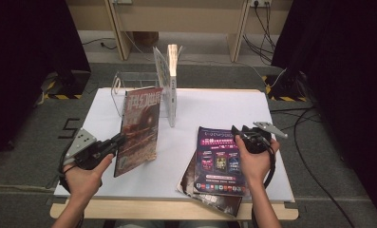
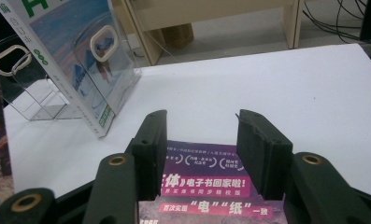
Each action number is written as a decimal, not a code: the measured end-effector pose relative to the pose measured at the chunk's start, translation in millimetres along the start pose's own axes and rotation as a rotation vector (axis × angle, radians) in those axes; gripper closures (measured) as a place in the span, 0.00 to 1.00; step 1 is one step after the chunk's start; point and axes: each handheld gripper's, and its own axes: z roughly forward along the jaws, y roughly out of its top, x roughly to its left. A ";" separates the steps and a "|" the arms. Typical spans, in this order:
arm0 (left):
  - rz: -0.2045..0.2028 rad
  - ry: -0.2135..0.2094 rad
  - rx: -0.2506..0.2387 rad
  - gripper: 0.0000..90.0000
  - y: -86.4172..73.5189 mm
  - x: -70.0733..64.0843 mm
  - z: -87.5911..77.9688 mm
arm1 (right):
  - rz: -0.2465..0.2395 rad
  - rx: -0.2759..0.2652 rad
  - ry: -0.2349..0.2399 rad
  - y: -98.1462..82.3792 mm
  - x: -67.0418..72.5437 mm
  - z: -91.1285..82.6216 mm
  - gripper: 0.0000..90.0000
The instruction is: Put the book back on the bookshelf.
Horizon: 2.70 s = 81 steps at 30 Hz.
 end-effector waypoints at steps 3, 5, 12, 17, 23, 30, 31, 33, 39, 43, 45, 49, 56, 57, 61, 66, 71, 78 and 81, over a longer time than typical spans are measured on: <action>-0.006 0.015 -0.005 0.95 1.6 4.4 -1.2 | -0.005 0.001 -0.006 -2.0 -2.6 0.1 0.60; -0.005 0.026 -0.007 0.95 3.3 7.0 -0.7 | -0.006 0.005 -0.010 -3.8 -4.0 0.6 0.60; -0.018 0.051 -0.029 0.95 13.3 17.9 6.9 | -0.003 0.028 -0.031 -13.8 -10.8 2.2 0.60; -0.037 0.079 -0.044 0.95 20.9 27.6 20.8 | -0.008 0.036 -0.038 -18.6 -13.8 3.1 0.60; -0.043 0.103 -0.037 0.95 31.4 38.6 48.5 | -0.001 0.044 -0.040 -23.2 -18.5 3.7 0.60; -0.039 0.139 -0.044 0.95 47.2 48.1 76.4 | 0.005 0.046 -0.053 -25.3 -24.4 1.5 0.60; -0.043 0.145 -0.048 0.95 49.1 49.3 79.5 | 0.005 0.046 -0.053 -25.5 -25.0 1.3 0.60; -0.045 0.150 -0.052 0.95 53.1 51.6 85.9 | 0.001 0.048 -0.053 -26.2 -25.2 0.7 0.60; -0.036 0.173 -0.049 0.94 64.3 54.0 108.7 | 0.004 0.051 -0.053 -27.3 -26.6 0.3 0.60; -0.033 0.178 -0.043 0.95 72.8 55.7 123.9 | 0.006 0.051 -0.050 -27.6 -27.3 0.5 0.60; -0.027 0.182 -0.042 0.94 76.4 55.8 129.6 | 0.003 0.052 -0.050 -27.9 -28.0 0.5 0.60; -0.026 0.191 -0.043 0.94 82.2 58.2 141.2 | 0.009 0.056 -0.049 -28.3 -29.3 0.7 0.60; -0.019 0.224 -0.045 0.94 84.8 63.0 152.7 | 0.014 0.056 -0.047 -28.3 -30.2 -0.2 0.60; -0.017 0.232 -0.044 0.94 84.7 63.8 153.3 | 0.014 0.056 -0.048 -28.3 -30.0 -0.5 0.60; -0.013 0.257 -0.050 0.94 83.6 69.0 155.7 | 0.007 0.054 -0.048 -28.2 -29.3 0.1 0.60; 0.007 0.272 -0.053 0.94 81.6 77.0 164.4 | 0.001 0.064 -0.048 -30.2 -27.8 2.4 0.60; -0.001 0.284 -0.044 0.94 72.1 82.4 174.0 | -0.002 0.063 -0.046 -30.8 -26.8 3.1 0.60; 0.029 0.298 -0.066 0.94 63.4 80.7 170.9 | 0.002 0.076 -0.041 -33.1 -28.6 4.5 0.60; 0.039 0.308 -0.078 0.94 55.6 82.1 163.2 | 0.000 0.073 -0.039 -33.0 -28.0 3.7 0.60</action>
